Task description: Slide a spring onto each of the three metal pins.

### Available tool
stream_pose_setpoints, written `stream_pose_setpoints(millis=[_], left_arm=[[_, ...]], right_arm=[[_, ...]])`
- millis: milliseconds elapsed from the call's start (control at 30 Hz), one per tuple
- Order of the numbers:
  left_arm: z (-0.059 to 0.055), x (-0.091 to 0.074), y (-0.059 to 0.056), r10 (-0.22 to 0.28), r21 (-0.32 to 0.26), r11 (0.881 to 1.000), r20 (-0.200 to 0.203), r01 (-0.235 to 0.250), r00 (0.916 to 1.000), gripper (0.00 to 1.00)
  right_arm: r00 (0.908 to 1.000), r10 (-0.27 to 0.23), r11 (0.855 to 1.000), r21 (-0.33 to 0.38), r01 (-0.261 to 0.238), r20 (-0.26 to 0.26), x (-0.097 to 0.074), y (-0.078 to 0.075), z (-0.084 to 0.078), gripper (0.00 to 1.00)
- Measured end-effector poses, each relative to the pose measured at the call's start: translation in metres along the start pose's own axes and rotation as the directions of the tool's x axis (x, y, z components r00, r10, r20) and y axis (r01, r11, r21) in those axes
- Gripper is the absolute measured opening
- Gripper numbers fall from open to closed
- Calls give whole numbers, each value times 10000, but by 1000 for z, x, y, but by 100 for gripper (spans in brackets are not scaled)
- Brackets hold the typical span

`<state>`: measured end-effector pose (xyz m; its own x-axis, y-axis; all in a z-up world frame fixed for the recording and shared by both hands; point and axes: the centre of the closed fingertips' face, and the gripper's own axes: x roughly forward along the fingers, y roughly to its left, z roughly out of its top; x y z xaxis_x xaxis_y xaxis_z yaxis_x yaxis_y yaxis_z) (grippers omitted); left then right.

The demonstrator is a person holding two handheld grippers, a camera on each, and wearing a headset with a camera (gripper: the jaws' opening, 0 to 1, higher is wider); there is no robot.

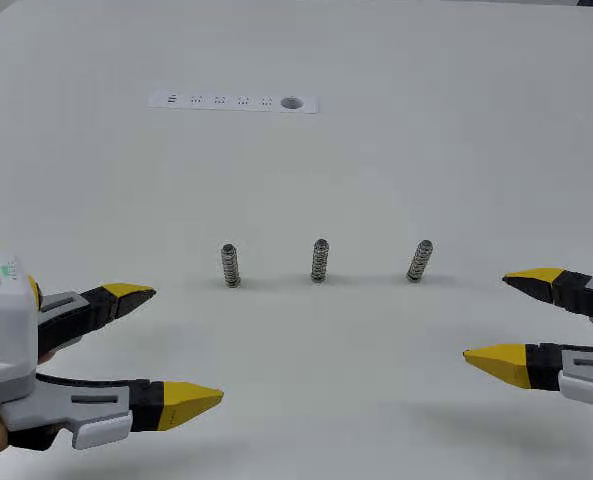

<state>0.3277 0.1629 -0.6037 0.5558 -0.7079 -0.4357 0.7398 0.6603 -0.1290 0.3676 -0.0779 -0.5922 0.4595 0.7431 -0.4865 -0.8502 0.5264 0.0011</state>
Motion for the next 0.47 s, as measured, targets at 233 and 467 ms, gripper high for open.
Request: stream_pose_setpoints(millis=[233, 467], left_arm=[[3, 5, -1, -126, 130, 9998, -101, 127, 9999, 84], [3, 5, -1, -170, 176, 9997, -177, 173, 9997, 84]], right_arm=[[9998, -177, 9997, 157, 175, 74, -5, -2, -4, 62], [9992, -375, 9989, 295, 372, 100, -10, -6, -7, 62]])
